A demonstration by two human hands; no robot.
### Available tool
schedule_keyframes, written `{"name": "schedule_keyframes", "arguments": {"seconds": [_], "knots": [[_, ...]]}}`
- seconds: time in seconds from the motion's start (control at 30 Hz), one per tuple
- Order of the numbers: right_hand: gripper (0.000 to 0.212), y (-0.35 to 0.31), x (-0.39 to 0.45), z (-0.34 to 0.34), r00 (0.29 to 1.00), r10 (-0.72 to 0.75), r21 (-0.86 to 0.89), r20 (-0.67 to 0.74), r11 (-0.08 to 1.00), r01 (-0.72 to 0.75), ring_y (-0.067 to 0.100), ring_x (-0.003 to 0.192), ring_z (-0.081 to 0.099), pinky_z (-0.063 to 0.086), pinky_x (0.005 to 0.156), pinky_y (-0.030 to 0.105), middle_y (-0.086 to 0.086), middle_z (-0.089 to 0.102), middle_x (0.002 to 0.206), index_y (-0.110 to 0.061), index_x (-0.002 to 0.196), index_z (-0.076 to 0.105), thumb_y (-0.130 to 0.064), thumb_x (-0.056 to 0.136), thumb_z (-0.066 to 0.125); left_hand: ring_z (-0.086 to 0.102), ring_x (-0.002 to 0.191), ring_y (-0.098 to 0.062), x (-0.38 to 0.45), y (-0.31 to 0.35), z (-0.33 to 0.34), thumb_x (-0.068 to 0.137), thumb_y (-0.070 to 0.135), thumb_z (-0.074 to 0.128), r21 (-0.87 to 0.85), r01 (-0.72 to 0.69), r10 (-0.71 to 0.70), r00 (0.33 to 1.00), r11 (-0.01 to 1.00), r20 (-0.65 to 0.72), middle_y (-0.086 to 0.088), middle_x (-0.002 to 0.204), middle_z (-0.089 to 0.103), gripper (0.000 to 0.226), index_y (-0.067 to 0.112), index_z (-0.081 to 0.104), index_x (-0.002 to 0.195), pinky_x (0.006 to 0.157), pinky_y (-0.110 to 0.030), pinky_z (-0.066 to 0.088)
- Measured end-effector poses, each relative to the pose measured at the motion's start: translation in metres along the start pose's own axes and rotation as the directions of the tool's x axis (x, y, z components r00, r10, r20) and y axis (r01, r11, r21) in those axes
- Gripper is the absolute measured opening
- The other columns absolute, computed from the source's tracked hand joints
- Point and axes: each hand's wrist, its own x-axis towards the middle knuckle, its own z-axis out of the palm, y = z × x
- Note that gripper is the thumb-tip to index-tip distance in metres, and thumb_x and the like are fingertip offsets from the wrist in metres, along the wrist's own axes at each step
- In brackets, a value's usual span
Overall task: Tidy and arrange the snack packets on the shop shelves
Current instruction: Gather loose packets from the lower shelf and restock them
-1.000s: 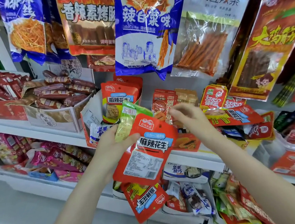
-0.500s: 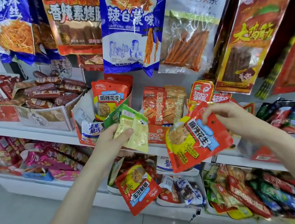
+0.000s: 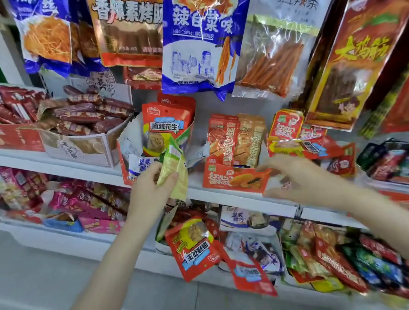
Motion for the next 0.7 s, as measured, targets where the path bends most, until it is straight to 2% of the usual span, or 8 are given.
{"name": "schedule_keyframes", "arguments": {"seconds": [0.03,0.13,0.2,0.27,0.37,0.47,0.6,0.7], "knots": [[0.041,-0.002,-0.006,0.026,0.997,-0.019,-0.019,0.076,1.0,0.021,0.004,0.104,0.053,0.044,0.088,0.019,-0.012,0.054,0.12,-0.027,0.123,0.051,-0.038,0.085,0.061,0.061,0.065,-0.019,-0.001,-0.002,0.001,0.087,0.018,0.06,0.035,-0.001,0.0,1.0,0.999,0.02,-0.001,0.072,0.062,0.016,0.023,0.055,0.073,0.056,-0.024,0.053],[0.041,-0.005,-0.005,0.069,0.997,-0.022,0.036,0.072,0.999,0.019,0.007,0.107,0.052,0.036,0.079,0.009,-0.008,0.056,0.122,-0.022,0.126,0.051,-0.035,0.088,0.058,0.063,0.069,-0.031,-0.005,-0.011,0.002,0.086,0.019,0.062,0.068,0.017,-0.025,0.992,0.998,0.124,-0.001,0.071,0.061,0.017,0.028,0.056,0.072,0.065,-0.054,0.054],[0.04,-0.001,-0.001,0.085,0.992,0.013,0.099,0.126,0.995,-0.025,0.012,0.112,0.052,0.035,0.082,0.011,-0.003,0.055,0.126,-0.018,0.127,0.051,-0.031,0.089,0.058,0.061,0.064,-0.025,-0.017,-0.015,0.015,0.085,0.022,0.063,0.084,0.044,-0.061,0.976,0.996,0.209,-0.002,0.077,0.063,0.006,0.027,0.061,0.083,0.066,-0.048,0.054],[0.037,0.003,0.002,0.101,0.993,-0.01,0.139,0.119,0.99,-0.006,0.014,0.114,0.053,0.04,0.086,0.016,-0.001,0.056,0.127,-0.015,0.125,0.053,-0.027,0.09,0.057,0.054,0.071,-0.017,-0.028,-0.019,0.031,0.085,0.024,0.063,0.227,-0.014,-0.047,0.965,0.974,0.259,-0.001,0.082,0.06,0.017,0.014,0.062,0.098,0.065,-0.03,0.044],[0.034,0.012,-0.009,0.129,0.992,-0.01,0.162,0.13,0.987,-0.011,0.018,0.11,0.055,0.045,0.088,0.026,0.003,0.059,0.122,-0.013,0.121,0.055,-0.023,0.089,0.059,0.051,0.072,-0.016,-0.041,-0.017,0.046,0.087,0.025,0.061,0.358,-0.06,-0.075,0.933,0.932,0.353,0.004,0.074,0.054,0.016,0.01,0.058,0.09,0.055,-0.025,0.033],[0.032,0.024,-0.02,0.144,0.988,0.01,0.202,0.157,0.978,-0.042,0.015,0.106,0.055,0.043,0.084,0.018,0.003,0.06,0.119,-0.013,0.12,0.055,-0.022,0.089,0.059,0.056,0.071,-0.017,-0.045,-0.022,0.047,0.087,0.028,0.06,0.451,-0.075,-0.142,0.892,0.889,0.429,0.004,0.077,0.057,0.015,0.013,0.058,0.09,0.048,-0.017,0.035],[0.034,0.036,-0.032,0.168,0.98,0.03,0.279,0.198,0.957,-0.086,0.011,0.098,0.057,0.044,0.082,0.016,0.0,0.062,0.114,-0.012,0.12,0.056,-0.02,0.088,0.061,0.06,0.073,-0.025,-0.053,-0.031,0.05,0.087,0.027,0.061,0.526,-0.105,-0.234,0.81,0.844,0.537,0.001,0.07,0.055,0.021,0.02,0.05,0.07,0.053,-0.028,0.036],[0.03,0.038,-0.043,0.199,0.966,0.042,0.416,0.254,0.897,-0.148,0.008,0.092,0.058,0.043,0.074,0.005,-0.001,0.063,0.105,-0.01,0.116,0.057,-0.015,0.088,0.061,0.063,0.081,-0.03,-0.06,-0.045,0.05,0.087,0.021,0.061,0.554,-0.077,-0.335,0.724,0.829,0.603,-0.007,0.079,0.06,0.008,0.014,0.06,0.083,0.065,-0.034,0.046]]}}
